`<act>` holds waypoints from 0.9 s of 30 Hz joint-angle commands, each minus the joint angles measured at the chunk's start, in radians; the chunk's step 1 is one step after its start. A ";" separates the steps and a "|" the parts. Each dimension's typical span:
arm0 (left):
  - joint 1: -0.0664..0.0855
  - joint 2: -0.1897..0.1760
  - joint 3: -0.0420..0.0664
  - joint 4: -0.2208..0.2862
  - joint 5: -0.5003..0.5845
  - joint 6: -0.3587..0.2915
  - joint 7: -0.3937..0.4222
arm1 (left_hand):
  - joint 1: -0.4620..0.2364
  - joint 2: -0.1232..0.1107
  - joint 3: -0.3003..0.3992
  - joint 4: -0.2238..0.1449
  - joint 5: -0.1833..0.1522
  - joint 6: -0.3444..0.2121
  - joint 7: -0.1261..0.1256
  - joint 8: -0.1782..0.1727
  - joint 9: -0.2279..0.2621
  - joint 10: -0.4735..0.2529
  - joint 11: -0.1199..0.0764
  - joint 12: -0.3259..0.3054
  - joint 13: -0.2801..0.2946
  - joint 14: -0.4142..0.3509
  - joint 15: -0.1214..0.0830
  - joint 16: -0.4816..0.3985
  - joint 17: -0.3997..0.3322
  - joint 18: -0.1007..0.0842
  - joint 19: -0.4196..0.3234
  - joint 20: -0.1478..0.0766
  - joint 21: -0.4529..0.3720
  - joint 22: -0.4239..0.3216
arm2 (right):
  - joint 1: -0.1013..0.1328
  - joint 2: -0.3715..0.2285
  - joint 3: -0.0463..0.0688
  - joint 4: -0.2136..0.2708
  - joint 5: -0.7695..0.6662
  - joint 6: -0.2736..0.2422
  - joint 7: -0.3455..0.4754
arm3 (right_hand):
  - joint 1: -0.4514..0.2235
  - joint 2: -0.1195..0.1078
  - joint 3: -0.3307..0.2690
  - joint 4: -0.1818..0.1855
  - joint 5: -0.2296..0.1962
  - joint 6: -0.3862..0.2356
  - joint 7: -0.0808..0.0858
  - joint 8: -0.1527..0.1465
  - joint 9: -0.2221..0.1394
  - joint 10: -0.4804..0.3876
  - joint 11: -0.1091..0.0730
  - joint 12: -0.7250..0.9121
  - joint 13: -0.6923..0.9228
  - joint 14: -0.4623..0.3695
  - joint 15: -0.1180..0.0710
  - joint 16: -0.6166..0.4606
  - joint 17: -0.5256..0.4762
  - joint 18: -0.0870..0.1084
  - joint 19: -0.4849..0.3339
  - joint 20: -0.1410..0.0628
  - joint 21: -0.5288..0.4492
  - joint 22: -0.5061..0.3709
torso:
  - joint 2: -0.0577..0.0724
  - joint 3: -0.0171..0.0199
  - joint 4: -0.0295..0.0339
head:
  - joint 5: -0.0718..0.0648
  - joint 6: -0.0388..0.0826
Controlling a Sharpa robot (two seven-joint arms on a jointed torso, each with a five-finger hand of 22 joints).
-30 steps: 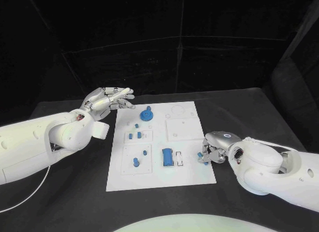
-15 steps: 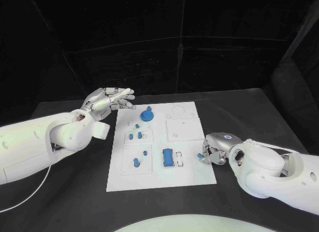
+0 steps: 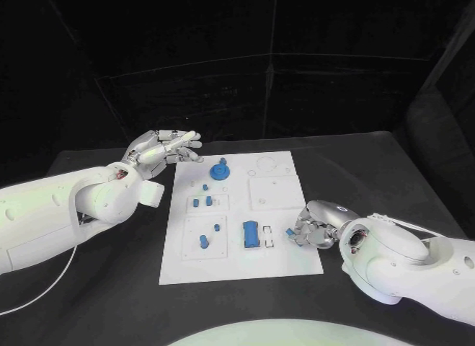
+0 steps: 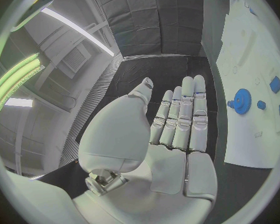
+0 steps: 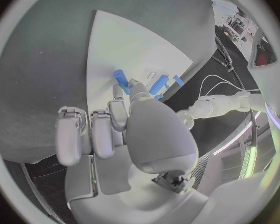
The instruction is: Assemble the parts on the task board
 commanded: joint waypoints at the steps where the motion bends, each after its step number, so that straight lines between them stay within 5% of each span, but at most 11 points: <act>1: 0.001 -0.001 0.001 0.002 0.002 0.010 0.004 | 0.008 0.001 -0.008 -0.001 0.000 -0.007 -0.002 0.004 0.000 -0.008 0.000 0.003 -0.001 0.006 0.001 -0.006 -0.001 0.013 0.007 -0.002 -0.005 -0.002 | 0.001 0.012 0.001 0.007 0.052 -0.080 0.027 | 0.008 0.020 0.005 0.007 -0.006 0.005 -0.003 0.001 0.003 0.018 -0.006 0.016 0.013 0.066 -0.007 0.001 0.048 -0.015 0.036 -0.004 0.004 0.184 | 0.000 -0.0001 0.0008 | 0.000 0.000; 15: 0.001 -0.001 0.001 0.004 0.002 0.010 0.004 | 0.009 0.002 -0.009 -0.001 0.000 -0.008 -0.002 0.004 0.000 -0.009 0.000 0.004 -0.001 0.006 0.002 -0.007 -0.002 0.013 0.008 -0.002 -0.006 -0.003 | 0.002 0.078 0.001 -0.017 0.099 -0.100 0.031 | -0.032 -0.009 0.012 0.039 -0.044 0.016 -0.005 -0.004 0.009 0.024 -0.008 0.025 0.022 0.067 -0.008 0.003 0.053 -0.015 0.039 -0.005 0.006 0.187 | 0.000 -0.0001 0.0009 | 0.002 -0.002; 27: 0.001 0.000 0.001 0.005 0.002 0.011 0.003 | 0.009 0.002 -0.009 -0.001 0.000 -0.008 -0.002 0.004 0.000 -0.009 0.000 0.004 -0.001 0.006 0.002 -0.007 -0.002 0.013 0.008 -0.002 -0.006 -0.003 | 0.002 0.128 0.001 -0.060 0.118 -0.069 0.022 | -0.059 -0.019 0.009 0.062 -0.025 0.026 -0.008 -0.003 0.015 0.027 -0.009 0.028 0.025 0.067 -0.009 0.004 0.055 -0.015 0.039 -0.006 0.006 0.188 | 0.000 0.0001 0.0009 | 0.006 -0.004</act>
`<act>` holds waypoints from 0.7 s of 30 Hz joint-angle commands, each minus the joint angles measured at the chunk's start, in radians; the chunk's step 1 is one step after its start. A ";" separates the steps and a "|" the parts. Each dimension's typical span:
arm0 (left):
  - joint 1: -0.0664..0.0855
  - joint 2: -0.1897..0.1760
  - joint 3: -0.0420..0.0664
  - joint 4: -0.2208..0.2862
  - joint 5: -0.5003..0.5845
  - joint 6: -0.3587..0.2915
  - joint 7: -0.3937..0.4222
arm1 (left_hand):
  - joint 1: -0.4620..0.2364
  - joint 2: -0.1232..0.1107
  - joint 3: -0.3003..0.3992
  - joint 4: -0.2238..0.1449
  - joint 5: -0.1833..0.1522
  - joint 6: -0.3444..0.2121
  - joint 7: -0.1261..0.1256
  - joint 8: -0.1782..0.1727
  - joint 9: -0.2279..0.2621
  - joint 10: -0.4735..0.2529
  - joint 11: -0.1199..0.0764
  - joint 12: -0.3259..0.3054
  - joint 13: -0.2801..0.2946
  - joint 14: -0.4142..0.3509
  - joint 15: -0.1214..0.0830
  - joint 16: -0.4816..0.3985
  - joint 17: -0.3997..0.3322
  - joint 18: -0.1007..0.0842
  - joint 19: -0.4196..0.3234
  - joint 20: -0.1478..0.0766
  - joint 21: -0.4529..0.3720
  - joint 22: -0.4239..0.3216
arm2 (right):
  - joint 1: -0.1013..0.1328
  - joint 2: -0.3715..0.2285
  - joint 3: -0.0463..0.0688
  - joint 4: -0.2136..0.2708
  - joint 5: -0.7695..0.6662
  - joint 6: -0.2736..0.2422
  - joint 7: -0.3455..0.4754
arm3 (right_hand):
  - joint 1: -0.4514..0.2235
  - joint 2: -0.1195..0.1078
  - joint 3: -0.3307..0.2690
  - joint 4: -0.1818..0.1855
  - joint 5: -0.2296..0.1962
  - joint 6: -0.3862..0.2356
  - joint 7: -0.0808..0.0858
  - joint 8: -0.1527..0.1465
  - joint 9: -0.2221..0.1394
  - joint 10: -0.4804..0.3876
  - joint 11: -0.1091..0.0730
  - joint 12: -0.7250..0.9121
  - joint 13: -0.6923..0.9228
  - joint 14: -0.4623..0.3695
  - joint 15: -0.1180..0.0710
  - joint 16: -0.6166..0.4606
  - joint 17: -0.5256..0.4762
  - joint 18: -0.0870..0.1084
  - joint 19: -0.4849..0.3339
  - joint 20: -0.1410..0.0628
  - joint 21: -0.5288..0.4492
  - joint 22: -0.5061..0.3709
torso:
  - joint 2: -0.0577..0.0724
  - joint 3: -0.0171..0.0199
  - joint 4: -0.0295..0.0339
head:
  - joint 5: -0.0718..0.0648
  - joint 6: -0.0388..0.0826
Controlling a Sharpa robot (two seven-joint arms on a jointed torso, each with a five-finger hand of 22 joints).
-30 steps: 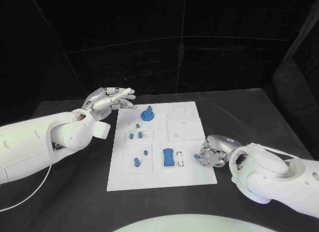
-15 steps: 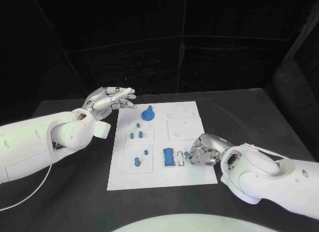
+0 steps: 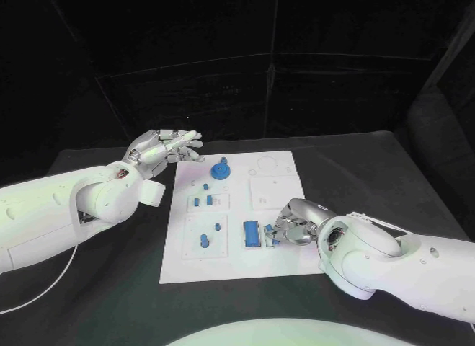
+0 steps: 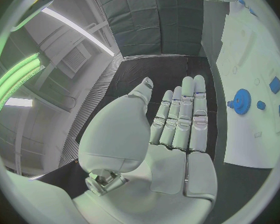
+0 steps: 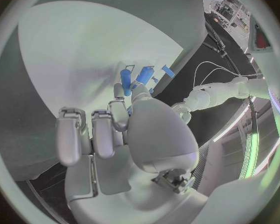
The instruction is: Assemble the parts on the task board
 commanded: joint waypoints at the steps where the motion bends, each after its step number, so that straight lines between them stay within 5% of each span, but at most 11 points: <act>1: 0.001 0.000 0.001 0.002 0.002 0.011 0.004 | 0.009 0.002 -0.006 0.002 0.000 -0.008 -0.002 0.004 0.000 -0.009 0.000 0.004 -0.001 0.006 0.002 -0.007 -0.001 0.013 0.008 -0.002 -0.006 -0.001 | 0.001 0.008 0.000 -0.007 0.016 0.013 -0.002 | -0.017 -0.004 -0.001 0.012 0.004 0.012 -0.002 0.003 0.003 0.020 -0.017 0.004 0.025 0.065 -0.007 0.004 0.055 -0.015 0.039 -0.006 0.006 0.187 | 0.000 0.0003 -0.0007 | 0.003 -0.002; 21: 0.001 0.000 0.001 0.003 0.002 0.012 0.002 | 0.009 0.002 -0.006 0.002 0.000 -0.008 -0.002 0.004 0.000 -0.009 0.000 0.004 -0.001 0.006 0.002 -0.007 -0.001 0.013 0.008 -0.002 -0.006 -0.001 | 0.002 0.027 0.000 -0.025 -0.018 0.060 -0.041 | -0.062 -0.015 -0.026 0.053 -0.001 0.031 -0.011 0.017 0.019 0.022 -0.023 0.001 0.024 0.064 -0.012 0.001 0.052 -0.015 0.038 -0.011 0.004 0.187 | 0.000 0.0004 -0.0015 | 0.003 -0.005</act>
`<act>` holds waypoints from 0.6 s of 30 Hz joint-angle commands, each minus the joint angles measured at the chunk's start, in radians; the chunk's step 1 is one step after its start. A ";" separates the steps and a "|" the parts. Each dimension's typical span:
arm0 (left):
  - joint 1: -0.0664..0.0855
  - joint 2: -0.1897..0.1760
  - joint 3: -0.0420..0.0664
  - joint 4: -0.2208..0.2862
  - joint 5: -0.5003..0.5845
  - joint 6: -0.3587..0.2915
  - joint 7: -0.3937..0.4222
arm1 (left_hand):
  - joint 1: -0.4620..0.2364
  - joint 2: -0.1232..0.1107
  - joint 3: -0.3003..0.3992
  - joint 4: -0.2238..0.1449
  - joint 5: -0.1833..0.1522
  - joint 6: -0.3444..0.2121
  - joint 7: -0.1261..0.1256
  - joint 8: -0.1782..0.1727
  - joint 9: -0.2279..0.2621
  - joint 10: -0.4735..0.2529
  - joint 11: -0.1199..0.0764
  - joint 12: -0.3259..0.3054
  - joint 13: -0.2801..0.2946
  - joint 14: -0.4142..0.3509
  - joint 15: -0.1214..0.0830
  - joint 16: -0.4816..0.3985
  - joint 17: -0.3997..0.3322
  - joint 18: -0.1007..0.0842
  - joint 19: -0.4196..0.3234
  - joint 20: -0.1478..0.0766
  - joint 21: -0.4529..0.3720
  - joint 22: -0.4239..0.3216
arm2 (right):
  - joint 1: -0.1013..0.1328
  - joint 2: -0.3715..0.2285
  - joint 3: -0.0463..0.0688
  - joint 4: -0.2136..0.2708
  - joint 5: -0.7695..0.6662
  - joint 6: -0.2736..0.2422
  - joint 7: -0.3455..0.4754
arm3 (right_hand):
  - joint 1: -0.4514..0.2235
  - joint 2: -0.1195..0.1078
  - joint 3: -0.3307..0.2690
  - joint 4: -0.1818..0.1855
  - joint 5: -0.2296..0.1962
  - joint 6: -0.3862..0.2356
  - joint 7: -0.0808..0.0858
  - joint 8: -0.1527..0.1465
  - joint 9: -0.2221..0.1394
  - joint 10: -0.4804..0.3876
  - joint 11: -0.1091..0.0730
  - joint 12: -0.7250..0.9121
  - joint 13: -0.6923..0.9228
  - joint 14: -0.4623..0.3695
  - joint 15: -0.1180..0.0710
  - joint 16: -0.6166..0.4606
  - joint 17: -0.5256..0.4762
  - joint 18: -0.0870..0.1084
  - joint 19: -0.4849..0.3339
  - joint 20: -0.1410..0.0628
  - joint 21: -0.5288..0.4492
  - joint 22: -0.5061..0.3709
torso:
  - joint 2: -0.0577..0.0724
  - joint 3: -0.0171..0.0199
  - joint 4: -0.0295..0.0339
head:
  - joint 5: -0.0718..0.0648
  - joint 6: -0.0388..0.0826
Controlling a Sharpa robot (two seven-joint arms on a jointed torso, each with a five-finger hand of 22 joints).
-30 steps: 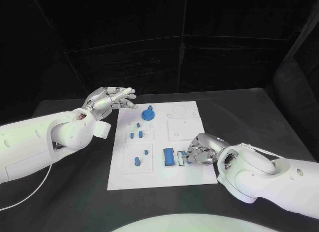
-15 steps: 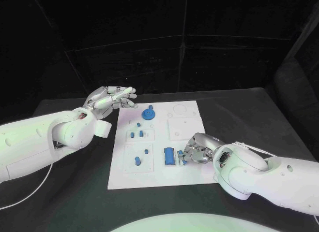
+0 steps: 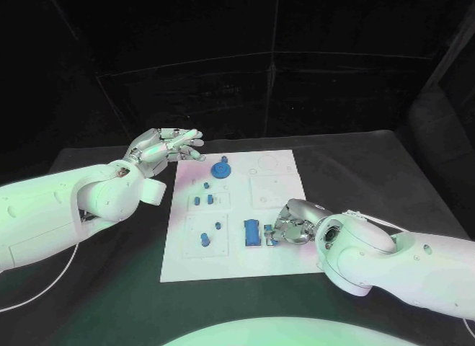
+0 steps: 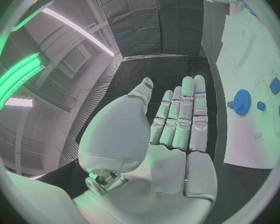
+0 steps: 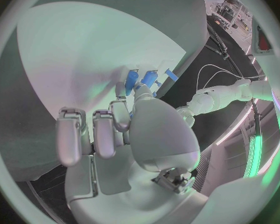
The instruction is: Assemble the parts on the task board
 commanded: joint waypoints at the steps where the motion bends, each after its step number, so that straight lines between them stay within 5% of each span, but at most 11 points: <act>1: 0.001 0.000 0.001 0.002 0.002 0.011 0.003 | 0.009 0.002 -0.006 0.002 0.000 -0.008 -0.002 0.005 0.000 -0.009 0.000 0.004 -0.001 0.006 0.002 -0.007 -0.001 0.013 0.008 -0.002 -0.006 -0.001 | 0.001 0.002 -0.001 0.000 -0.024 0.017 -0.016 | -0.015 -0.002 -0.005 0.011 -0.016 0.008 0.002 0.007 0.003 0.013 -0.014 -0.001 0.001 0.066 -0.007 0.001 0.052 -0.015 0.035 -0.007 0.004 0.187 | 0.000 0.0002 -0.0002 | -0.001 0.000; 3: 0.001 0.000 0.001 0.002 0.002 0.011 0.003 | 0.009 0.002 -0.006 0.002 0.000 -0.008 -0.002 0.005 0.000 -0.009 0.000 0.004 -0.001 0.006 0.002 -0.007 -0.001 0.013 0.008 -0.002 -0.006 -0.001 | 0.001 0.002 -0.001 0.000 -0.030 0.015 -0.018 | -0.029 -0.005 -0.018 0.022 -0.049 0.008 0.003 0.009 0.007 0.014 -0.014 -0.001 0.001 0.066 -0.006 0.000 0.051 -0.015 0.034 -0.008 0.004 0.187 | 0.001 0.0001 -0.0001 | -0.001 0.000; 9: 0.001 -0.001 0.001 0.002 0.002 0.011 0.003 | 0.009 0.002 -0.006 0.002 0.000 -0.008 -0.002 0.005 0.000 -0.009 0.000 0.004 -0.001 0.006 0.002 -0.007 -0.001 0.013 0.008 -0.002 -0.006 -0.001 | 0.001 0.003 -0.001 0.001 -0.041 0.003 -0.018 | -0.103 0.008 -0.072 0.039 -0.263 0.003 0.006 0.015 0.019 0.015 -0.010 -0.001 0.003 0.065 -0.003 -0.002 0.049 -0.015 0.034 -0.005 0.003 0.186 | 0.000 0.0003 0.0005 | -0.002 0.000; 14: 0.001 -0.001 0.001 0.002 0.002 0.011 0.003 | 0.009 0.002 -0.006 0.002 0.000 -0.008 -0.002 0.005 0.000 -0.009 0.000 0.004 -0.001 0.006 0.002 -0.007 -0.001 0.013 0.008 -0.002 -0.006 -0.001 | 0.001 0.001 -0.001 0.003 -0.051 -0.007 -0.016 | -0.149 0.016 -0.104 0.041 -0.342 -0.001 0.005 0.019 0.027 0.015 -0.010 -0.001 0.005 0.066 -0.004 -0.003 0.049 -0.015 0.034 -0.005 0.003 0.186 | 0.000 0.0005 0.0001 | -0.002 0.000; 18: 0.001 -0.001 0.001 0.002 0.002 0.011 0.002 | 0.009 0.002 -0.006 0.002 0.000 -0.008 -0.002 0.005 0.000 -0.009 0.000 0.004 -0.001 0.006 0.002 -0.007 -0.001 0.013 0.008 -0.002 -0.006 -0.001 | 0.001 -0.007 -0.001 0.007 -0.058 -0.008 -0.014 | -0.158 0.017 -0.113 0.041 -0.359 -0.003 0.005 0.021 0.031 0.014 -0.010 -0.002 0.004 0.066 -0.004 -0.003 0.049 -0.015 0.034 -0.005 0.002 0.186 | 0.000 0.0004 -0.0001 | -0.002 0.001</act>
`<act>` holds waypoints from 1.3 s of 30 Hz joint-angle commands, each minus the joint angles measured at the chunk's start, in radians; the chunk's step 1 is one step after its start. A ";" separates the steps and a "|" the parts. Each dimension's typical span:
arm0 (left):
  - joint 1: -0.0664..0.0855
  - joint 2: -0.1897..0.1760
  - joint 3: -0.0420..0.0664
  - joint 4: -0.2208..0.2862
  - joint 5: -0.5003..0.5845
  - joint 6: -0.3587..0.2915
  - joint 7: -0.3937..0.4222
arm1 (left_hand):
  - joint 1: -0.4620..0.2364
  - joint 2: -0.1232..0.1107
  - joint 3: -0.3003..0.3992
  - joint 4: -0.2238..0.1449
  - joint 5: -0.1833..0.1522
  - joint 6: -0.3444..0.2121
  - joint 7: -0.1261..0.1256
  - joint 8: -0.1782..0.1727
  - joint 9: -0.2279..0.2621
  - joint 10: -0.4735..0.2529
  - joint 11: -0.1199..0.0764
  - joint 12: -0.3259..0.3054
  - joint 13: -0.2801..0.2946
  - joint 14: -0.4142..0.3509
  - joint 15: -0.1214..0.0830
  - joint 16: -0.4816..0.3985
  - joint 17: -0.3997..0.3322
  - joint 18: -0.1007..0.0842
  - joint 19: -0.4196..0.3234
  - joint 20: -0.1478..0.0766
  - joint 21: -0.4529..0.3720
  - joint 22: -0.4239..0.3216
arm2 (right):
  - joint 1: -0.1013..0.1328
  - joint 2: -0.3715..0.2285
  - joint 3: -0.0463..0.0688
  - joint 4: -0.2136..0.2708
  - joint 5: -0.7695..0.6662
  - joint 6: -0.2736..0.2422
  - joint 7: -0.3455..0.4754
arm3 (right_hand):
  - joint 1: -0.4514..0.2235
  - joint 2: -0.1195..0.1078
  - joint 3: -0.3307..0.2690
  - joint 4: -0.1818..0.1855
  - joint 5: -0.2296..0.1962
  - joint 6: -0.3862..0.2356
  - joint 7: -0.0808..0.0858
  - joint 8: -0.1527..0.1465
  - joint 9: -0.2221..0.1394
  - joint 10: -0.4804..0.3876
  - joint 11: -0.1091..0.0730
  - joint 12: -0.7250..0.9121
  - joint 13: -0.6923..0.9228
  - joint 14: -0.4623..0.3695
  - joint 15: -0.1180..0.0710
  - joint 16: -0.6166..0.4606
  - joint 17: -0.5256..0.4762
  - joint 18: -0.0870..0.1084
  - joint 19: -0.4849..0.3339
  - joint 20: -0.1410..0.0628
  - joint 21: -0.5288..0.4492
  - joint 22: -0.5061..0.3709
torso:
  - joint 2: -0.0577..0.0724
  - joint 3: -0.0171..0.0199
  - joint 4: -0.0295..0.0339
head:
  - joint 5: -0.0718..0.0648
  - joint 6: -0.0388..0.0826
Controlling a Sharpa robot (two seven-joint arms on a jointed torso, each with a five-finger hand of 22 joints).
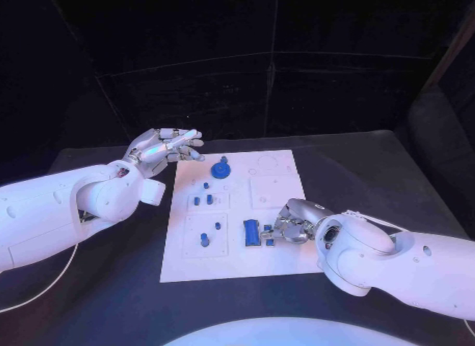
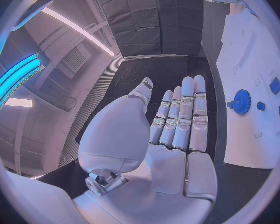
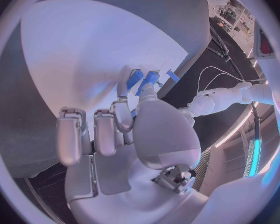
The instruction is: Assemble the parts on the task board
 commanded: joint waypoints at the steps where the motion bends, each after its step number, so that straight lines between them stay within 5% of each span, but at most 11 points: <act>1: 0.001 0.000 0.001 0.002 0.002 0.011 0.003 | 0.009 0.002 -0.006 0.002 0.000 -0.008 -0.002 0.005 0.000 -0.009 0.000 0.004 -0.001 0.006 0.002 -0.007 -0.001 0.013 0.008 -0.002 -0.006 -0.001 | 0.001 -0.007 0.000 0.007 -0.025 -0.010 0.003 | -0.007 0.000 -0.005 -0.001 -0.004 -0.005 0.001 0.003 0.001 0.002 0.002 -0.002 -0.001 0.067 -0.002 -0.003 0.050 -0.015 0.037 -0.002 0.002 0.186 | 0.000 0.0001 -0.0002 | 0.000 0.001; 16: 0.001 0.001 0.001 -0.002 0.002 0.013 0.002 | 0.009 0.002 -0.006 0.002 0.000 -0.008 -0.002 0.005 0.000 -0.009 0.000 0.004 -0.001 0.006 0.002 -0.007 -0.001 0.013 0.008 -0.002 -0.006 -0.001 | 0.001 -0.050 0.000 0.047 -0.028 0.058 0.064 | 0.107 0.006 0.002 -0.044 0.028 -0.014 0.003 0.008 0.015 -0.001 0.003 -0.004 0.001 0.068 -0.001 -0.003 0.052 -0.014 0.035 -0.002 0.001 0.186 | 0.000 -0.0002 -0.0006 | 0.000 0.001; 30: 0.001 0.003 0.001 -0.003 0.002 0.013 0.002 | 0.009 0.002 -0.006 0.002 0.000 -0.008 -0.002 0.005 0.000 -0.009 0.000 0.004 -0.001 0.006 0.002 -0.007 -0.001 0.013 0.008 -0.002 -0.006 -0.001 | 0.001 -0.038 0.000 0.007 -0.028 0.084 0.049 | 0.133 0.019 0.004 -0.054 0.038 -0.014 0.002 0.011 0.019 0.000 0.003 -0.003 0.002 0.068 -0.002 -0.002 0.054 -0.014 0.035 -0.002 0.000 0.185 | 0.001 -0.0001 0.0005 | 0.003 -0.001; 39: 0.001 0.003 0.000 -0.004 0.002 0.013 0.001 | 0.009 0.002 -0.006 0.002 0.000 -0.008 -0.002 0.005 0.000 -0.009 0.000 0.004 -0.001 0.006 0.002 -0.007 -0.001 0.013 0.008 -0.002 -0.006 -0.001 | 0.001 -0.027 0.000 -0.009 -0.031 0.057 0.057 | 0.132 0.030 -0.001 -0.050 0.049 -0.014 0.003 0.012 0.022 0.000 0.003 -0.002 0.003 0.068 -0.002 -0.002 0.054 -0.014 0.035 -0.002 0.000 0.186 | 0.000 0.0005 0.0007 | 0.005 -0.001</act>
